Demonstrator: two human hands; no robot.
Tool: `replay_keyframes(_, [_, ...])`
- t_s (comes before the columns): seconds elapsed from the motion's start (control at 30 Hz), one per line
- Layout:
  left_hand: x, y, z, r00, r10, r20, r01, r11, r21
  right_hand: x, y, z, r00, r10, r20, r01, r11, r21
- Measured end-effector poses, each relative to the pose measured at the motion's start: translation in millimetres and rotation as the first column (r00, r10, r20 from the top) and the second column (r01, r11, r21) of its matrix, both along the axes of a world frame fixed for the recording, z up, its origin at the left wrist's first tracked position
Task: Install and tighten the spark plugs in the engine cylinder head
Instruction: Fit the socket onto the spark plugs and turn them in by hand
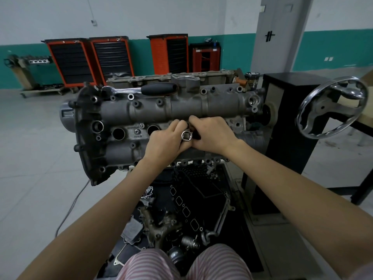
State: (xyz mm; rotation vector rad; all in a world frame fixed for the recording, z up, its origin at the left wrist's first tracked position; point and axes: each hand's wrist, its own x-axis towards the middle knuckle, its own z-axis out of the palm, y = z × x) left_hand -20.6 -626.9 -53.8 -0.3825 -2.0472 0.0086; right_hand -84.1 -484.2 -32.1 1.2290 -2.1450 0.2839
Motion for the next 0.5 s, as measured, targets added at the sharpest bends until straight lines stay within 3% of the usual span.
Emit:
replay_keyframes(0.3, [1.0,2.0,0.6,1.000,0.001,0.013,-0.002,0.996,0.086,4.2,1.4,2.3,0.996,0.087,-0.005,-0.087,0.994,-0.061])
replay_keyframes(0.5, [1.2,1.3,0.8,0.999,0.030,0.011,-0.031,0.999,0.024,4.8,0.6,2.3,0.998,0.067,0.008,-0.066,0.996,-0.057])
